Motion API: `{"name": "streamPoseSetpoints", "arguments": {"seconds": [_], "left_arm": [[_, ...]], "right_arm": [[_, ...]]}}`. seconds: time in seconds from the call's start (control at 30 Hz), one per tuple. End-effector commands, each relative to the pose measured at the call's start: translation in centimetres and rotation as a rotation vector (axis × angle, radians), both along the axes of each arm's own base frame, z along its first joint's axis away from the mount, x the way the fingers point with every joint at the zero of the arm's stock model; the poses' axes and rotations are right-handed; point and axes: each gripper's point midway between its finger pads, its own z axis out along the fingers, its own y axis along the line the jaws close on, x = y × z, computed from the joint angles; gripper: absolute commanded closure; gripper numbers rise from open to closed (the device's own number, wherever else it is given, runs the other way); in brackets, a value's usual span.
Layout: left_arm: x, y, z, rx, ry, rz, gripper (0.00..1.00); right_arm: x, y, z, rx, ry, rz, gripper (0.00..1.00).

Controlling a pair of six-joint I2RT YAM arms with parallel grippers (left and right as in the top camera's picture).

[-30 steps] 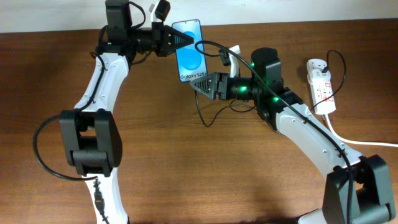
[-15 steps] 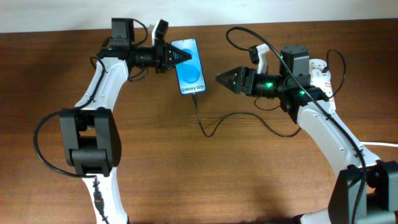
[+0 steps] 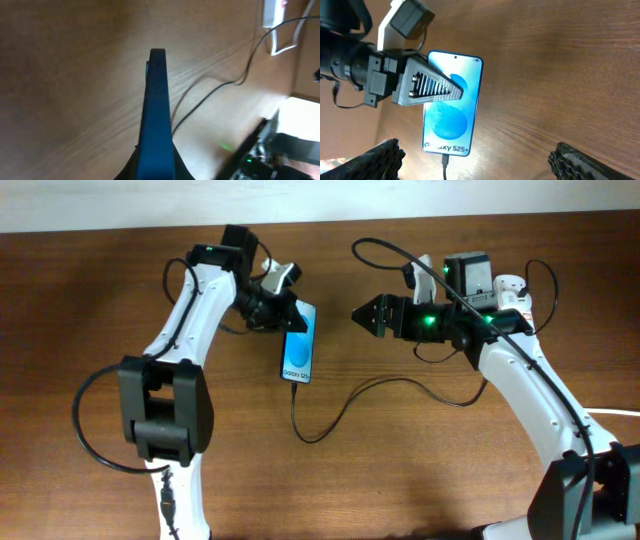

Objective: Plug charger to phone and switch on socket
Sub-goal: 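Lower the phone flat onto the table with the left gripper and release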

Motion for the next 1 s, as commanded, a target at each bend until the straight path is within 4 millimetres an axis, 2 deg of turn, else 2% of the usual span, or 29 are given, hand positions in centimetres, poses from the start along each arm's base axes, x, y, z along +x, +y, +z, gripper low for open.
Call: {"name": "streamPoseSetpoints", "arguments": {"seconds": [0.0, 0.13, 0.23, 0.4, 0.47, 0.77, 0.87, 0.97], "left_arm": [[0.8, 0.8, -0.4, 0.044, -0.038, -0.014, 1.0], [0.7, 0.7, -4.2, 0.058, 0.064, 0.015, 1.0], [0.8, 0.6, -5.7, 0.055, 0.09, 0.018, 1.0], [1.2, 0.7, -6.0, 0.062, 0.072, 0.021, 1.0], [1.9, 1.3, -6.5, 0.112, 0.065, 0.062, 1.0], [2.9, 1.3, -6.7, 0.112, 0.062, 0.126, 1.0], [2.9, 1.5, -7.4, 0.129, 0.074, 0.132, 1.0], [2.6, 1.6, -9.2, 0.139, 0.112, 0.13, 0.92]], "right_arm": [[0.2, 0.0, 1.5, -0.018, -0.051, 0.003, 0.02], [0.0, 0.5, 1.3, -0.02, -0.043, 0.014, 0.02], [-0.1, 0.8, 1.2, -0.032, -0.05, 0.019, 0.02], [-0.1, 0.8, 0.9, -0.052, -0.046, 0.01, 0.02], [-0.1, 0.8, 0.8, -0.052, -0.044, 0.01, 0.02], [-0.2, 0.5, 0.4, -0.069, -0.031, -0.002, 0.02], [-0.2, 0.5, 0.4, -0.069, -0.028, -0.001, 0.02], [-0.2, 0.5, 0.4, -0.069, -0.028, -0.002, 0.02]]}}
